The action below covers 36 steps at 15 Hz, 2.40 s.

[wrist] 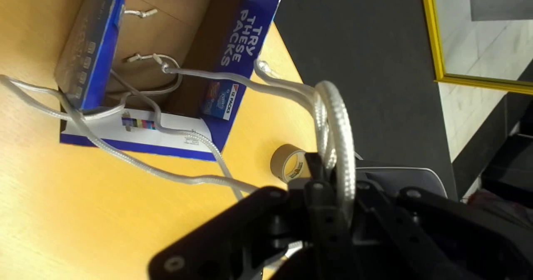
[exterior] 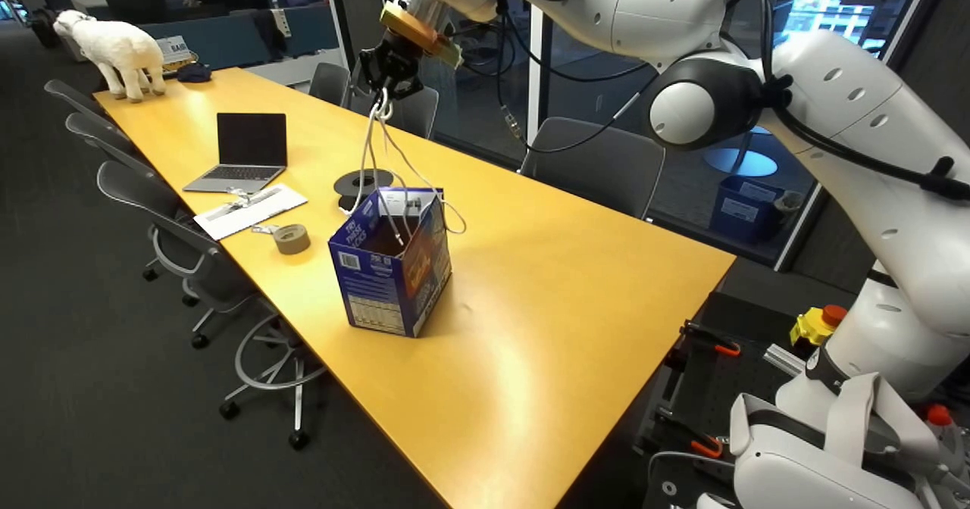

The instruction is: Put the ropes inside the blue box.

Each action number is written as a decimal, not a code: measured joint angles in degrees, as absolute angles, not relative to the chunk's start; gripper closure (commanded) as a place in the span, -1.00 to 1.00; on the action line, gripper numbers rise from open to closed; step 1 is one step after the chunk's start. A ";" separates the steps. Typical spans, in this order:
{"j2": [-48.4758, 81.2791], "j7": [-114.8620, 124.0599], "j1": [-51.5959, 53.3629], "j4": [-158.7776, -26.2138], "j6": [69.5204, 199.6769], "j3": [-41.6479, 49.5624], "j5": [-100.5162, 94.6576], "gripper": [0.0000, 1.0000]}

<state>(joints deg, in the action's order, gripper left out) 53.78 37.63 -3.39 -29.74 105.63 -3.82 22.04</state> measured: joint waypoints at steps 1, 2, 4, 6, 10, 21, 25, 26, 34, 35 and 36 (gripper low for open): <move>53.78 37.43 -3.47 -29.61 105.63 -3.99 22.04 0.97; 53.78 37.16 -3.58 -29.49 105.61 -4.31 22.11 0.97; 53.78 36.58 -3.72 -29.29 105.33 -4.99 22.32 0.97; 53.78 35.40 -3.97 -29.14 104.61 -5.95 22.95 0.97; 53.78 33.26 -4.67 -28.81 102.54 -7.75 24.13 0.97; 55.22 28.49 -5.84 -29.25 98.43 -10.21 24.55 0.97; 57.42 27.04 -5.39 -29.81 97.92 -10.98 24.55 0.97; 57.88 26.64 -5.26 -29.98 97.77 -11.08 24.55 0.97; 61.40 23.26 -3.99 -31.03 96.28 -11.27 23.72 0.97; 61.97 22.92 -3.70 -31.25 96.17 -11.23 23.40 0.97; 62.50 22.65 -3.42 -31.45 96.12 -11.21 23.08 0.97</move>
<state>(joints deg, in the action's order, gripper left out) 62.50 22.65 -3.42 -31.45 96.12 -11.21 23.08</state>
